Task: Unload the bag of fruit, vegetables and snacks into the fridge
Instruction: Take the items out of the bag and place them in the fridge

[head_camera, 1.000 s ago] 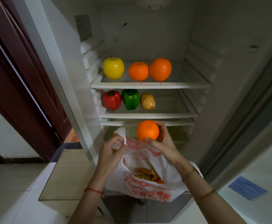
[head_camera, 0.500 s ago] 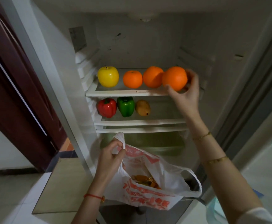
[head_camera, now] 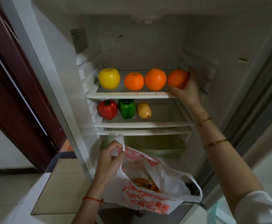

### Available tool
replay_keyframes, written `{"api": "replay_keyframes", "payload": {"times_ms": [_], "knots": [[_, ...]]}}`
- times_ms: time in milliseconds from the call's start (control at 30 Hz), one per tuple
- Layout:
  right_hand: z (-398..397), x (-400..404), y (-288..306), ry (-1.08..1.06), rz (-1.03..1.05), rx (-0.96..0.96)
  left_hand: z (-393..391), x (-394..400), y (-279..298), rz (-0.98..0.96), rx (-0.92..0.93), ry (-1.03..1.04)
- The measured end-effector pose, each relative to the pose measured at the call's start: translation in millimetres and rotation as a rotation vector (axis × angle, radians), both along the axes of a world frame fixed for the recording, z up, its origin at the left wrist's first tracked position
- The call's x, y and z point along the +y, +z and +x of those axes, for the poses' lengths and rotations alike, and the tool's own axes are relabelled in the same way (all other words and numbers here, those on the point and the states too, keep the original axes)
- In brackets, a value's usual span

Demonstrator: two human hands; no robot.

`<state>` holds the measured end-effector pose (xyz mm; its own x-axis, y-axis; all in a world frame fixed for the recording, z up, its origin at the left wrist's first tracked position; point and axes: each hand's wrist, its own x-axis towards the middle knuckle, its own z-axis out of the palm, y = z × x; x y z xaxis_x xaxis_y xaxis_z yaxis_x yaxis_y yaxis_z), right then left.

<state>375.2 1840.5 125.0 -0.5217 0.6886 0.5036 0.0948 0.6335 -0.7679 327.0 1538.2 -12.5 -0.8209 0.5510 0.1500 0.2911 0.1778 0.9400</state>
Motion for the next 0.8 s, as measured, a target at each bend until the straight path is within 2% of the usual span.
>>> {"api": "replay_keyframes", "payload": {"times_ms": [233, 333, 367, 433, 500, 600, 800], "knots": [[18, -12, -9, -0.053, -0.008, 0.094, 2, -4, -4, -0.026, 0.017, 0.02], [34, -32, -25, -0.144, 0.065, 0.215, 5, -5, -3, -0.005, 0.027, -0.002], [41, -43, -32, -0.144, 0.112, 0.261, 8, -6, -2, 0.003, 0.038, -0.007], [55, -67, -52, -0.013, 0.195, 0.255, 12, -7, -1, 0.014, 0.041, -0.015], [67, -86, -86, 0.169, 0.247, 0.078, 15, -8, -1, 0.024, 0.028, -0.021], [73, -97, -153, 0.383, 0.158, -0.302, 19, -12, -2, 0.028, 0.016, -0.037], [72, -105, -256, 0.542, 0.002, -0.934, 24, -21, -6, 0.025, 0.005, -0.107]]}}
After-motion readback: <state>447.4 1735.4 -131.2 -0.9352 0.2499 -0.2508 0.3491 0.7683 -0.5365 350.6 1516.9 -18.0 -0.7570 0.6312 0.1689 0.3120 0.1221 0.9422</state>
